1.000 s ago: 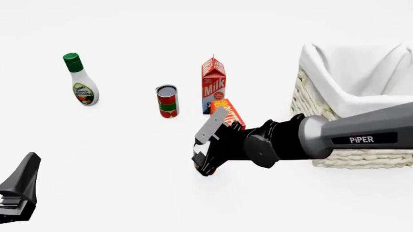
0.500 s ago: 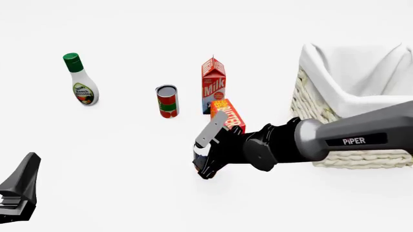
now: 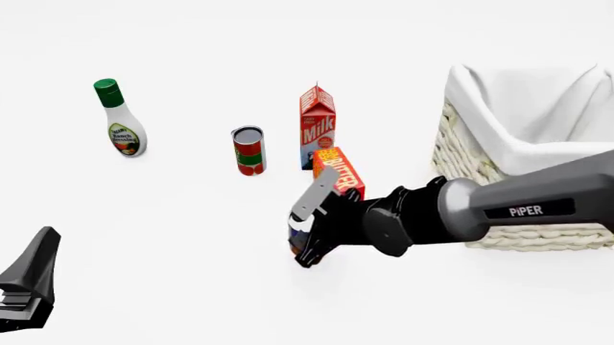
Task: Pick the alphabet soup and place it in the basket.
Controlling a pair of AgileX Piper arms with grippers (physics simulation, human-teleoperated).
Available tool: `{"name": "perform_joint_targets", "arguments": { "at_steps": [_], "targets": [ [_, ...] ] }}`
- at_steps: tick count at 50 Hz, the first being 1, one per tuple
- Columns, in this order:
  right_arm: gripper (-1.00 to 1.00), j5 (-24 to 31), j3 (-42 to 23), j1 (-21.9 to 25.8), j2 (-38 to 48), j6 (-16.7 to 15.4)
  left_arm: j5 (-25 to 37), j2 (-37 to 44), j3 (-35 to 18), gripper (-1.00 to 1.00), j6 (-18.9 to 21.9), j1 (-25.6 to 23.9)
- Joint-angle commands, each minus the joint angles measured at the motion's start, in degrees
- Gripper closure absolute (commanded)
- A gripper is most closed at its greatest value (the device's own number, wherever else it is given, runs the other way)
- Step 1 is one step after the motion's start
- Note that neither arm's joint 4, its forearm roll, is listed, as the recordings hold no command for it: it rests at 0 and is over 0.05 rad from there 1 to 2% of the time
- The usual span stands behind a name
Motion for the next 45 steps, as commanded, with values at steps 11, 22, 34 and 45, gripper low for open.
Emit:
{"name": "perform_joint_targets", "arguments": {
  "at_steps": [11,22,34,45],
  "targets": [
    [1.0,2.8,3.3,-1.2,-8.6,-1.0,0.0,0.0,0.0,-1.0,0.0,0.0],
    [1.0,9.8,3.3,-2.1,-19.9,-3.1,0.0,0.0,0.0,-1.0,0.0,0.0],
    [1.0,18.4,0.8,-4.8,-31.8,-5.7,0.0,0.0,0.0,-1.0,0.0,0.0],
    [1.0,22.2,-1.8,-7.4,-35.7,-7.5,0.0,0.0,0.0,-1.0,0.0,0.0]
  ]
}}
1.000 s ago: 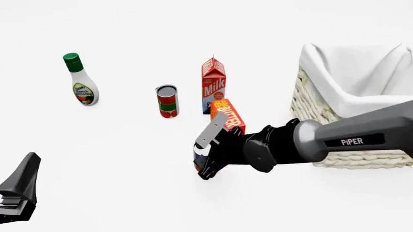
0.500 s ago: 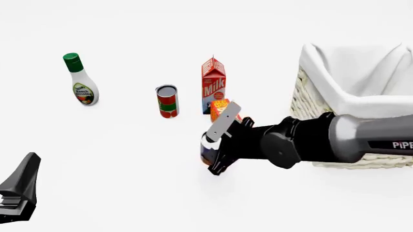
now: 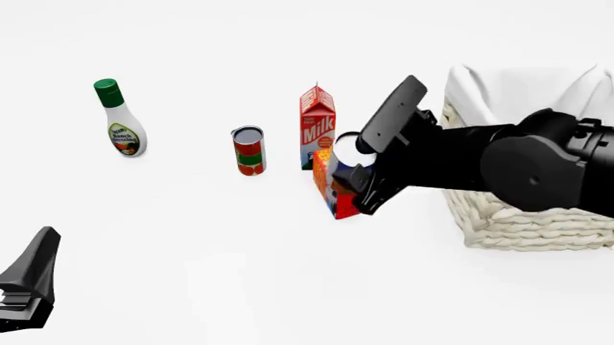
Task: Pick the alphabet soup and place it in the basket.
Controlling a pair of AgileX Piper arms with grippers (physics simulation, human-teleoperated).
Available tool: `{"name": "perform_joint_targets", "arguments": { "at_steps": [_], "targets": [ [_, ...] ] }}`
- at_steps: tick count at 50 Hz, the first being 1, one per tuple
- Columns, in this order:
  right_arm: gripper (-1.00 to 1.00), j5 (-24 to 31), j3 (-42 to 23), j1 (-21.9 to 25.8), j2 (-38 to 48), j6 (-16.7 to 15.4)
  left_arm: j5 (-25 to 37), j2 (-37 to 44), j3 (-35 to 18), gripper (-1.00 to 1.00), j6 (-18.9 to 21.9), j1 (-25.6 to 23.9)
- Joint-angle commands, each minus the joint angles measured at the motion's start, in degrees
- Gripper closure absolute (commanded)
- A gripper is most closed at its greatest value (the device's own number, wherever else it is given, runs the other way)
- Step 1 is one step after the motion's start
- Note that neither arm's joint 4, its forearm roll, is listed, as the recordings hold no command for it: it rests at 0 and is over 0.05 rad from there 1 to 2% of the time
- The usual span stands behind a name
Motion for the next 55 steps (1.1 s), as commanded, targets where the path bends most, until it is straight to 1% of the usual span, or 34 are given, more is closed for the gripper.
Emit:
{"name": "perform_joint_targets", "arguments": {
  "at_steps": [1,7,15,22,28,32,35,36,38,41,42,47,49,55],
  "targets": [
    [1.0,5.2,-3.3,-2.5,-6.1,-0.7,0.0,0.0,0.0,-1.0,0.0,0.0],
    [1.0,6.9,-4.8,-4.1,-7.5,-2.2,0.0,0.0,0.0,-1.0,0.0,0.0],
    [1.0,9.5,-8.3,-6.5,-8.4,-2.9,0.0,0.0,0.0,-1.0,0.0,0.0],
    [1.0,10.2,-10.1,-9.2,-9.0,-4.0,0.0,0.0,0.0,-1.0,0.0,0.0],
    [1.0,10.4,-11.0,-11.4,-8.9,-4.3,0.0,0.0,0.0,-1.0,0.0,0.0],
    [1.0,10.3,-11.6,-13.3,-8.6,-4.7,0.0,0.0,0.0,-1.0,0.0,0.0],
    [1.0,10.1,-11.9,-15.3,-8.5,-5.6,0.0,0.0,0.0,-1.0,0.0,0.0],
    [1.0,10.2,-12.3,-16.1,-8.1,-5.2,0.0,0.0,0.0,-1.0,0.0,0.0],
    [1.0,10.0,-12.1,-17.0,-7.7,-6.1,0.0,0.0,0.0,-1.0,0.0,0.0],
    [1.0,9.9,-12.4,-18.1,-7.3,-6.2,0.0,0.0,0.0,-1.0,0.0,0.0],
    [1.0,9.5,-12.1,-18.9,-7.1,-6.8,0.0,0.0,0.0,-1.0,0.0,0.0],
    [1.0,9.8,-13.7,-22.2,-5.7,-7.1,0.0,0.0,0.0,-1.0,0.0,0.0],
    [1.0,9.7,-13.8,-22.7,-5.5,-7.3,0.0,0.0,0.0,-1.0,0.0,0.0],
    [1.0,9.5,-14.9,-27.3,-4.3,-8.1,0.0,0.0,0.0,-1.0,0.0,0.0]
  ]
}}
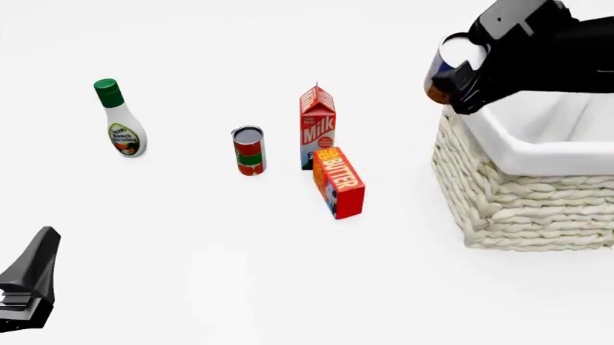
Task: Pick the alphabet soup and place it in the basket.
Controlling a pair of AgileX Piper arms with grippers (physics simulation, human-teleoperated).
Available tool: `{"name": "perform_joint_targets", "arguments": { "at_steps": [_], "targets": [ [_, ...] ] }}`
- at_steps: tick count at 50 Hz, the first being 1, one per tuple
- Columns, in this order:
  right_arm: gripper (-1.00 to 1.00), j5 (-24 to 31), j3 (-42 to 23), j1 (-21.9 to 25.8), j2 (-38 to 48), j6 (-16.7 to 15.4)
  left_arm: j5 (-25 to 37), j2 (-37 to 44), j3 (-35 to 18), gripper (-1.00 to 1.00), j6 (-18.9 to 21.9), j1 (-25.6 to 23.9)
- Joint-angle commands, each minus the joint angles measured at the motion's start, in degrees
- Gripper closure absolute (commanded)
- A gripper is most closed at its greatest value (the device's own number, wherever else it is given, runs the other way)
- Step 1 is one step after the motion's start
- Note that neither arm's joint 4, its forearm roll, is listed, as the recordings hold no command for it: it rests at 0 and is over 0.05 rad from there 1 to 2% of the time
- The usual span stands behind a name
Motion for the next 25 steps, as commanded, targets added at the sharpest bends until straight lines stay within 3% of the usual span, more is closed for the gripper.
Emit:
{"name": "perform_joint_targets", "arguments": {
  "at_steps": [1,25],
  "targets": [
    [1.0,-0.2,-2.6,-7.0,1.8,-0.1,0.0,0.0,0.0,-1.0,0.0,0.0],
    [1.0,-0.2,-3.1,-18.4,2.1,1.1,0.0,0.0,0.0,-1.0,0.0,0.0]
  ]
}}
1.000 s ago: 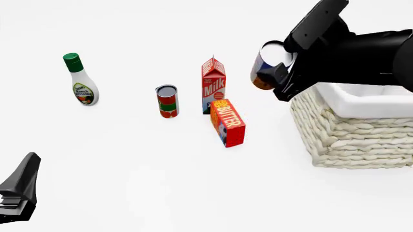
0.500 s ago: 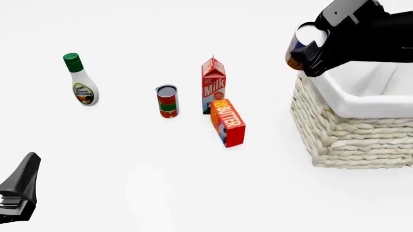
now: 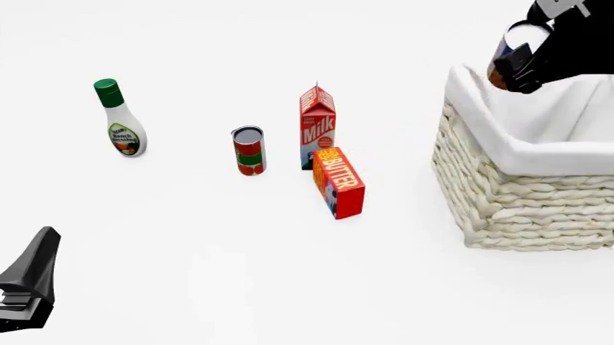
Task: Pick the alphabet soup and place it in the basket.
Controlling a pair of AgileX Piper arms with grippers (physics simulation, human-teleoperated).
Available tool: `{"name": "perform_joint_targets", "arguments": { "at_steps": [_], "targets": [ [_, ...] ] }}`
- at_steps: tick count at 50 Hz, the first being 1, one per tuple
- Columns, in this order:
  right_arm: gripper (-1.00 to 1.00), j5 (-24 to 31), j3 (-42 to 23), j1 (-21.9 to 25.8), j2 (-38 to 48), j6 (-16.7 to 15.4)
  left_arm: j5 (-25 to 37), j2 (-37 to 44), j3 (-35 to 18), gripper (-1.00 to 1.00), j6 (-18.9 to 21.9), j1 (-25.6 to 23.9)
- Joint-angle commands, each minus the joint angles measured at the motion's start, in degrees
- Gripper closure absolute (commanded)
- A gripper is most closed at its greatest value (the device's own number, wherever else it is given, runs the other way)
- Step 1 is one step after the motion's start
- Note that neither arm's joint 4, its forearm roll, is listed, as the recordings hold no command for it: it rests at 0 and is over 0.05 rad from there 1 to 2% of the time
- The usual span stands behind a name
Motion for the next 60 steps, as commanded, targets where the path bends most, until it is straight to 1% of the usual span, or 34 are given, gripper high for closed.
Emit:
{"name": "perform_joint_targets", "arguments": {
  "at_steps": [1,4,11,14,23,33,36,38,50,51,52,55,60],
  "targets": [
    [1.0,-0.5,0.5,-4.8,-0.9,1.8,0.0,0.0,0.0,-1.0,0.0,0.0],
    [1.0,-0.6,0.4,-6.0,-0.8,2.2,0.0,0.0,0.0,-1.0,0.0,0.0],
    [1.0,-3.0,1.7,-9.0,0.5,2.0,0.0,0.0,0.0,-1.0,0.0,0.0],
    [1.0,-3.4,1.6,-9.4,1.0,2.2,0.0,0.0,0.0,-1.0,0.0,0.0],
    [1.0,-6.3,0.6,-12.2,5.8,2.5,0.0,0.0,0.0,-1.0,0.0,0.0],
    [1.0,-7.9,-0.2,-13.4,8.9,2.7,0.0,0.0,0.0,-1.0,0.0,0.0],
    [1.0,-6.4,-1.8,-13.5,9.1,2.8,0.0,0.0,0.0,-1.0,0.0,0.0],
    [1.0,-8.4,-0.2,-13.6,9.5,2.6,0.0,0.0,0.0,-1.0,0.0,0.0],
    [1.0,-11.4,3.2,-12.8,10.8,2.7,0.0,0.0,0.0,-1.0,0.0,0.0],
    [1.0,-11.5,3.3,-12.9,10.9,2.7,0.0,0.0,0.0,-1.0,0.0,0.0],
    [1.0,-10.0,1.8,-12.9,10.9,2.7,0.0,0.0,0.0,-1.0,0.0,0.0],
    [1.0,-11.9,3.4,-13.1,11.6,2.4,0.0,0.0,0.0,-1.0,0.0,0.0],
    [1.0,-12.8,4.0,-13.0,12.5,2.4,0.0,0.0,0.0,-1.0,0.0,0.0]
  ]
}}
